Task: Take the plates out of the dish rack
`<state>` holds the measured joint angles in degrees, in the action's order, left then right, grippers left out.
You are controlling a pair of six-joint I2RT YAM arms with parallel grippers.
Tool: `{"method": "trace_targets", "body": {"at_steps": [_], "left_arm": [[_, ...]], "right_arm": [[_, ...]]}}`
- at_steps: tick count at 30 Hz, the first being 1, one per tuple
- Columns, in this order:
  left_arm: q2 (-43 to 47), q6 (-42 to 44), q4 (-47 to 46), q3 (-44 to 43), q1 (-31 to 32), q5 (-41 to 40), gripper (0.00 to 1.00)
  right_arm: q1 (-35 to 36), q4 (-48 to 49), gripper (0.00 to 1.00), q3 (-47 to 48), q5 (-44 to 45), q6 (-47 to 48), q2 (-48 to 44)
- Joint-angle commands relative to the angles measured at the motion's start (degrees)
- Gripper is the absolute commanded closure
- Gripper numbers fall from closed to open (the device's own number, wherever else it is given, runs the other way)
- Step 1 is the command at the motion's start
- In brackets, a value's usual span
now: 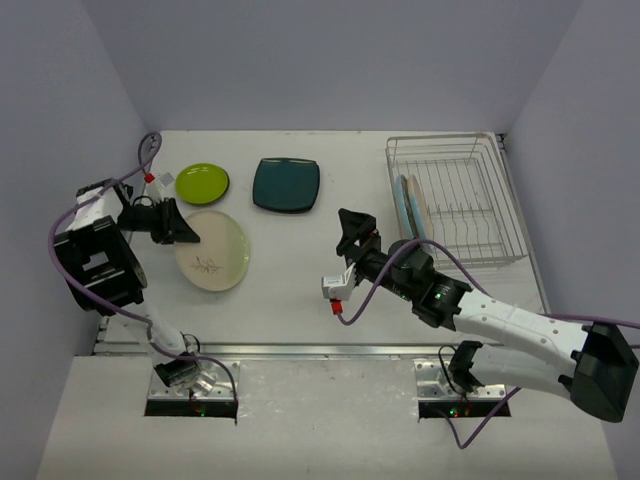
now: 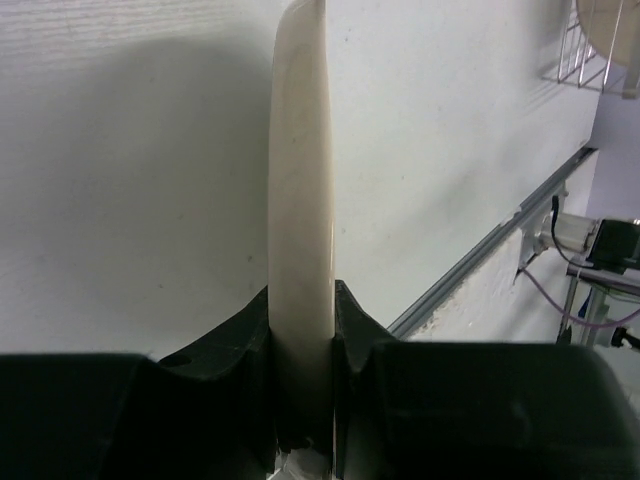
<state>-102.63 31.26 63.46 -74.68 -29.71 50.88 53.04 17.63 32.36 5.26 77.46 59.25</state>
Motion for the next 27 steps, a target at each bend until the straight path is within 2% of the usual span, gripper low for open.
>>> {"method": "trace_targets", "body": {"at_steps": [1, 6, 15, 20, 27], "left_arm": [[-4.9, 6.7, 3.9, -2.8, 0.1, 5.8, 1.00], [-8.1, 4.9, -2.3, -1.3, 0.6, 3.8, 1.00], [-3.5, -10.1, -25.5, 5.9, 6.7, -13.6, 0.95], [-4.4, -14.3, -30.7, 5.7, 8.5, -22.9, 0.94], [-4.7, -17.4, -35.7, 8.2, 11.3, -34.3, 0.81]], "right_arm": [[0.0, -6.9, 0.01, 3.3, 4.2, -7.3, -2.1], [0.0, -9.2, 0.01, 3.8, 5.4, -8.9, -1.7], [0.1, -10.5, 0.01, 5.4, 5.8, -9.3, -0.5], [0.1, -10.7, 0.01, 5.7, 6.0, -9.3, -0.2], [-0.1, -11.0, 0.01, 6.2, 6.2, -9.3, -0.1]]}}
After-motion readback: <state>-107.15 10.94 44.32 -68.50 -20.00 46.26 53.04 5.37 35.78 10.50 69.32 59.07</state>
